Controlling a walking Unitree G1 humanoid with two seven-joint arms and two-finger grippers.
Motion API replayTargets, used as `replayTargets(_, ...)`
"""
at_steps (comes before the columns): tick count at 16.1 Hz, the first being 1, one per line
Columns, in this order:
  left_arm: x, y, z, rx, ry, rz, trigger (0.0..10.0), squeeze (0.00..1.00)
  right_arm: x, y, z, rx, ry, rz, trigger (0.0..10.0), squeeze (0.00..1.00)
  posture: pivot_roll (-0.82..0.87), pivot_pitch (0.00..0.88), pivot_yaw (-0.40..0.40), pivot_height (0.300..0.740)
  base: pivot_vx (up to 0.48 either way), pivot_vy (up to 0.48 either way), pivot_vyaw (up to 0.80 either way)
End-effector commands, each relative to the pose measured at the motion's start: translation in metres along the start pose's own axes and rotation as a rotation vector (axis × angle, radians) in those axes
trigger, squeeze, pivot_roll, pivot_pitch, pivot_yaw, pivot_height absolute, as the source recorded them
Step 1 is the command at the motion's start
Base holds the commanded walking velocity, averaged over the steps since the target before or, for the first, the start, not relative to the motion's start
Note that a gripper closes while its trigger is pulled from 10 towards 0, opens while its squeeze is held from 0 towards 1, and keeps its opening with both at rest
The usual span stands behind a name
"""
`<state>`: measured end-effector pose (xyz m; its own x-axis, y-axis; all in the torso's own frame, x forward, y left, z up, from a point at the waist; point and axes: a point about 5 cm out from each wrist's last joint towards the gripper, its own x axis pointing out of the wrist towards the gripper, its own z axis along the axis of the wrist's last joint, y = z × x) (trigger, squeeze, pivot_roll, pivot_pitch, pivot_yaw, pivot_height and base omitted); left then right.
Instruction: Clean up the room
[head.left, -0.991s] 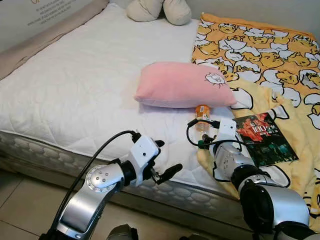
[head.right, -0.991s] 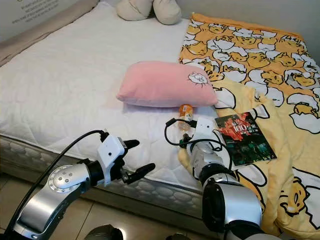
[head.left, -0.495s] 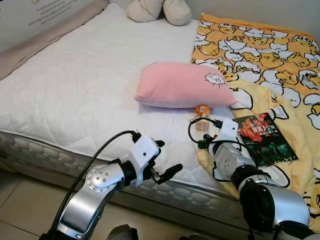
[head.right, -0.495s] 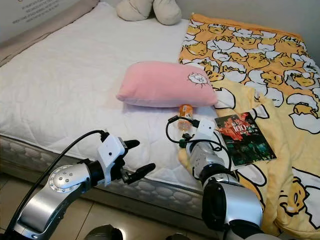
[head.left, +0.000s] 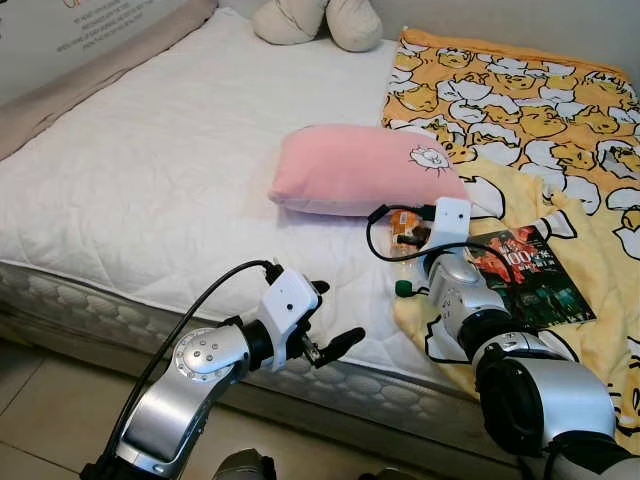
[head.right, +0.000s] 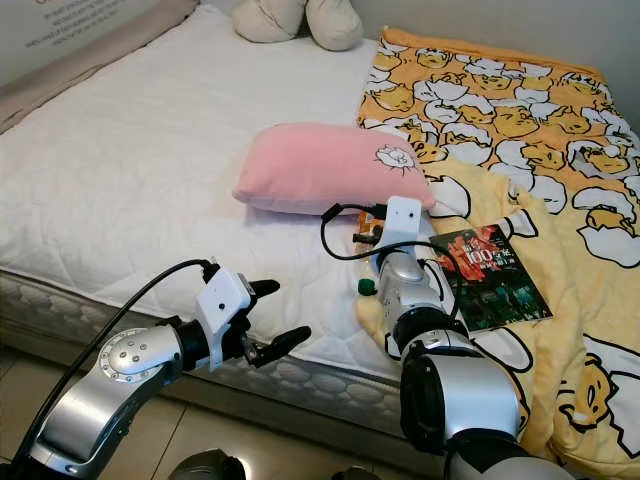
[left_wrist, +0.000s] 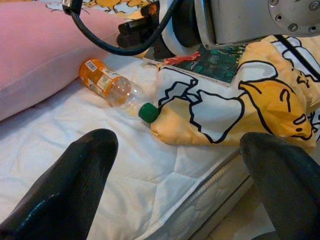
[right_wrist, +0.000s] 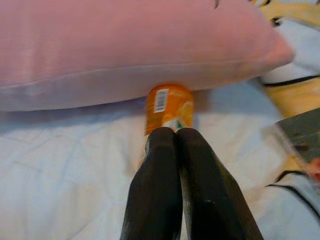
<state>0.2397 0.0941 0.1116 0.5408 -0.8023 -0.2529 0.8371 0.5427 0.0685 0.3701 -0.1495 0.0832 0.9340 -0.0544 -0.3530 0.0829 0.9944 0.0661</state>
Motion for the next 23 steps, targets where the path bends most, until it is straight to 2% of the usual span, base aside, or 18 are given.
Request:
replayTargets(1,0.002,0.001,0.002,0.008,-0.008,-0.011,10.0,0.00,0.001,0.000,0.003,0.040,0.007,-0.008,10.0,1.00,0.15,0.006,-0.043,0.736,0.000,0.000,0.00)
replayTargets(3,0.002,0.000,0.002,0.009,-0.010,-0.017,10.0,0.00,-0.002,0.000,-0.016,0.168,0.112,-0.022,10.0,1.00,0.15,0.006,-0.043,0.736,0.000,0.000,0.00)
replayTargets(7,0.000,0.001,0.001,0.010,-0.009,-0.015,10.0,0.00,-0.006,-0.007,-0.035,0.235,0.198,-0.055,10.0,1.00,0.15,0.011,-0.042,0.736,0.000,0.000,0.00)
replayTargets(8,0.000,0.001,0.001,0.010,-0.008,-0.015,10.0,0.00,-0.006,-0.007,-0.035,0.233,0.199,-0.054,10.0,1.00,0.15,0.011,-0.042,0.736,0.000,0.000,0.00)
replayTargets(10,-0.002,0.002,0.000,0.009,-0.005,-0.013,10.0,0.00,-0.004,-0.007,-0.025,0.064,0.140,-0.048,10.0,1.00,0.15,0.010,-0.041,0.736,0.000,0.000,0.00)
replayTargets(11,-0.002,0.002,-0.001,0.009,-0.004,-0.013,10.0,0.00,-0.004,-0.005,-0.024,0.035,0.136,-0.040,10.0,1.00,0.15,0.007,-0.045,0.736,0.000,0.000,0.00)
replayTargets(18,0.001,0.000,-0.001,0.014,-0.008,-0.017,10.0,0.00,-0.003,-0.007,-0.021,-0.036,0.114,-0.054,10.0,1.00,0.16,0.000,-0.059,0.736,0.000,0.000,0.00)
replayTargets(20,0.001,0.001,-0.002,0.032,0.003,-0.008,10.0,0.00,-0.003,-0.007,-0.022,-0.005,0.120,-0.058,10.0,1.00,0.16,0.000,-0.058,0.736,0.000,0.000,0.00)
replayTargets(23,0.002,0.001,-0.002,0.013,-0.009,-0.012,10.0,0.00,-0.004,-0.006,-0.025,0.030,0.133,-0.057,10.0,1.00,0.16,0.000,-0.062,0.736,0.000,0.000,0.00)
